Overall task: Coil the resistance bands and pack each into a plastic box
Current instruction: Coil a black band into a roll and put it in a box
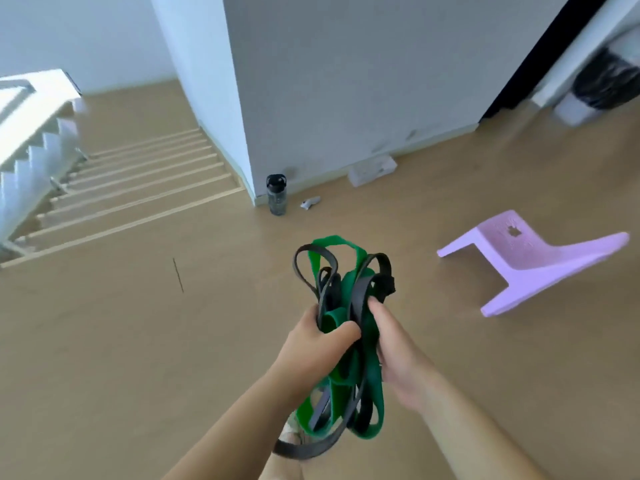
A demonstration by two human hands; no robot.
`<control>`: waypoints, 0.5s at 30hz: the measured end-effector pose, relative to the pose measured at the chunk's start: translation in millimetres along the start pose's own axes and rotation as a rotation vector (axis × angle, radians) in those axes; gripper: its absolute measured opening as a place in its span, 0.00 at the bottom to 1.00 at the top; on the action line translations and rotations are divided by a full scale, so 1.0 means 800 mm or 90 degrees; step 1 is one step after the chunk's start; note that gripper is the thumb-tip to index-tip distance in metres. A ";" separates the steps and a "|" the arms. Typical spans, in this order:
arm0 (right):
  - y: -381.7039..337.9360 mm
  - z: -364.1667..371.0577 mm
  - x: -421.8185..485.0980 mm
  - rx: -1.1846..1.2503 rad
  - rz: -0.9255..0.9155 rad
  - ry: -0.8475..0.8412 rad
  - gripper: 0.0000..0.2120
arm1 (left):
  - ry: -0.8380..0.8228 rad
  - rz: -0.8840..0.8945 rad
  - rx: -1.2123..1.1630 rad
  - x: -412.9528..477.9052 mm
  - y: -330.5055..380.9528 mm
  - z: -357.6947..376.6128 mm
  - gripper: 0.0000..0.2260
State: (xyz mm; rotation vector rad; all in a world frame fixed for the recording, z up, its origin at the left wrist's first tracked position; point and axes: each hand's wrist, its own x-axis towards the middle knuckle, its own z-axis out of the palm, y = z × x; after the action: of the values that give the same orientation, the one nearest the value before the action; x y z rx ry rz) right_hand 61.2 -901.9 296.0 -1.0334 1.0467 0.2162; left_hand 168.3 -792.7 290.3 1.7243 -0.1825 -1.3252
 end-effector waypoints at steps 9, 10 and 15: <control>-0.226 -0.208 0.091 0.048 -0.032 0.066 0.26 | -0.057 -0.021 0.032 0.202 0.236 0.138 0.20; -0.247 -0.233 0.101 0.053 -0.033 0.073 0.25 | -0.058 -0.019 0.041 0.223 0.262 0.153 0.21; -0.360 -0.359 0.163 0.070 -0.049 0.078 0.24 | -0.032 0.007 0.092 0.340 0.378 0.229 0.26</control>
State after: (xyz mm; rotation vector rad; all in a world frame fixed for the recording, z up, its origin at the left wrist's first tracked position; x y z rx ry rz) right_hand 126.3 -1322.3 335.3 -0.9948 1.1143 0.0319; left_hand 247.8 -1230.2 324.0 1.8083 -0.3234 -1.3763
